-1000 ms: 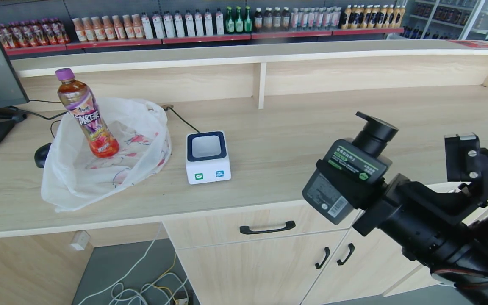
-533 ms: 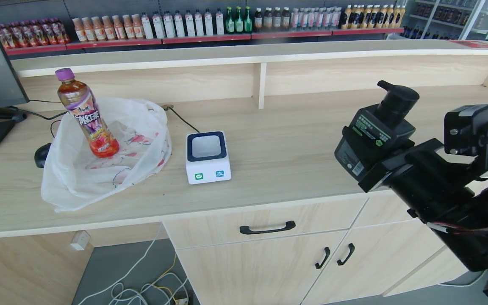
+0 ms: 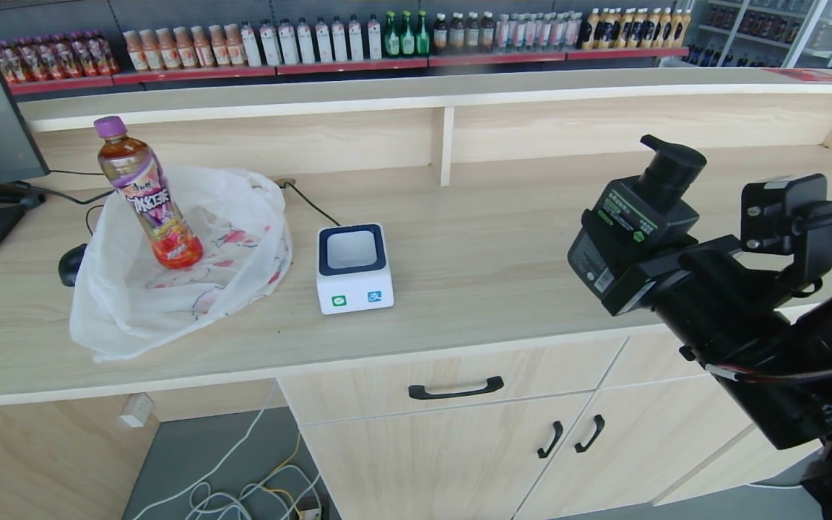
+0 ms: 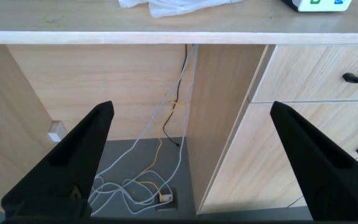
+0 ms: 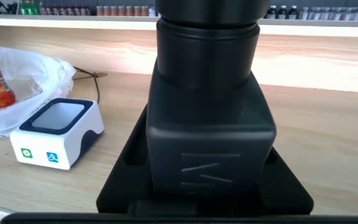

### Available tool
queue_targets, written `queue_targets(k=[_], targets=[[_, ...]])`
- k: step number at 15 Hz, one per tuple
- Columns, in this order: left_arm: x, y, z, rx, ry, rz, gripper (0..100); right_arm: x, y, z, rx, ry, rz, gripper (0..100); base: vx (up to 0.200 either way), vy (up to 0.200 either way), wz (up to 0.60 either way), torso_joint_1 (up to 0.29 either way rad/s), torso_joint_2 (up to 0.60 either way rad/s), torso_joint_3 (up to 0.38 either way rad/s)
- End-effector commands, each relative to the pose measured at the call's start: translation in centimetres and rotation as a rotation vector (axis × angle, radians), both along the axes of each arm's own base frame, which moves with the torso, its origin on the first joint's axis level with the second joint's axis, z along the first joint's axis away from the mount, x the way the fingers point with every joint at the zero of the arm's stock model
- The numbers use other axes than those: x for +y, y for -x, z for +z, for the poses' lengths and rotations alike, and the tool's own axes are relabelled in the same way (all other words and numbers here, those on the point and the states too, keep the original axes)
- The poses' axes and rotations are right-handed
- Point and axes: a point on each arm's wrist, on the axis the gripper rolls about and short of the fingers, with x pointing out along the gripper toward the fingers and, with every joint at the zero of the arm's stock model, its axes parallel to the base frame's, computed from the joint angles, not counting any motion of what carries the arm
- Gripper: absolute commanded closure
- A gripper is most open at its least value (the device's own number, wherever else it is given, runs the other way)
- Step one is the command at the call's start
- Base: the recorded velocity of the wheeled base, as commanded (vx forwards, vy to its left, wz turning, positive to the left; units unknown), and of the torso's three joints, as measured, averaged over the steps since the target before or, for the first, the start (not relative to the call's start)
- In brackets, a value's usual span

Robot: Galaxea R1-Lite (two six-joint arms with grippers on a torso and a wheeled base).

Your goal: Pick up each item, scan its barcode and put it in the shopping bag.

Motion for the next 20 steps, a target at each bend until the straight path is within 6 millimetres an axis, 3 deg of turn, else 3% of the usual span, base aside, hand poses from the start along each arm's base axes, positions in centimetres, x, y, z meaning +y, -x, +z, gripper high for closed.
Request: queue_targets(k=[1,7,13,20], targets=[[0.0,0.0,0.0,-0.001,0.0,0.0,0,0.1,0.0,-0.3,0.01,0.006,0.002,100,0.0,0.0,0.6,-0.002,0.01,0.002],[0.0,0.0,0.0,-0.001,0.0,0.0,0,0.1,-0.1,-0.2,0.008,0.003,0.005,100,0.0,0.0,0.0,0.0,0.0,0.0],[0.0,0.0,0.0,-0.001,0.004,0.0,0,0.1,-0.4,0.3,0.0,-0.032,-0.052,100,0.0,0.2,0.0,0.0,0.0,0.001],[0.0,0.0,0.0,-0.001,0.011,0.0,0,-1.1,0.3,-0.9,0.047,-0.003,-0.077,100,0.0,0.2,0.0,0.006,0.0,0.004]])
